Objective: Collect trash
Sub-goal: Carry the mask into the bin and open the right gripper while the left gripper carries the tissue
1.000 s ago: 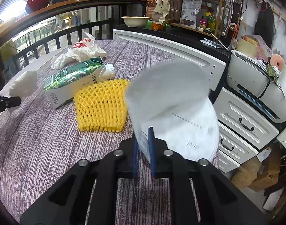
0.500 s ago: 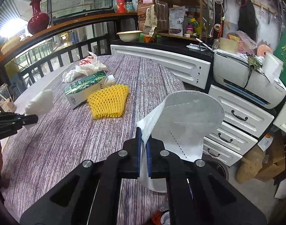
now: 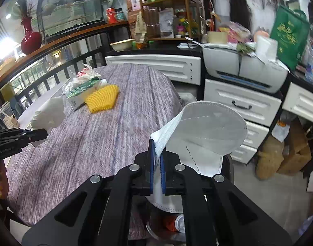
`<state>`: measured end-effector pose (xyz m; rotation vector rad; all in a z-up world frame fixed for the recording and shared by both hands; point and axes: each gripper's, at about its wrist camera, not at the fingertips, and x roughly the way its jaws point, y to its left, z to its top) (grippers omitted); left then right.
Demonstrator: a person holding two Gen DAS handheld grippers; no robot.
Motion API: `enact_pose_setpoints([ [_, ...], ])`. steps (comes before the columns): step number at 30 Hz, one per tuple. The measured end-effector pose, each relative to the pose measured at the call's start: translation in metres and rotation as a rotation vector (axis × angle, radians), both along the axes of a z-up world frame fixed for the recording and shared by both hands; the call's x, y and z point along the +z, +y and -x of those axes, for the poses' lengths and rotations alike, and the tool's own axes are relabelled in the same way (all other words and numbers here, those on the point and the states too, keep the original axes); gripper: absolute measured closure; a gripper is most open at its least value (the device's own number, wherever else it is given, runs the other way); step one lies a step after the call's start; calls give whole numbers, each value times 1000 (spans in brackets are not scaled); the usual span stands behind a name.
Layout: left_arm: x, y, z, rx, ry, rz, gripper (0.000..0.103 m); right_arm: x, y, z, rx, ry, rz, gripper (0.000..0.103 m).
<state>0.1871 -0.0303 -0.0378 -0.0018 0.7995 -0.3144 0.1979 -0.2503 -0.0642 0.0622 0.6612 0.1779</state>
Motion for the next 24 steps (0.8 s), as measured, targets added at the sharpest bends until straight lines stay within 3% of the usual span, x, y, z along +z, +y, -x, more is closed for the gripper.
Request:
enact_pose_setpoints([
  [9, -1, -58, 16, -125, 10, 39, 94, -47, -32, 8, -63, 107, -43, 97],
  [24, -18, -126, 25, -233, 45, 7, 94, -159, -41, -42, -94, 351, -88, 97],
])
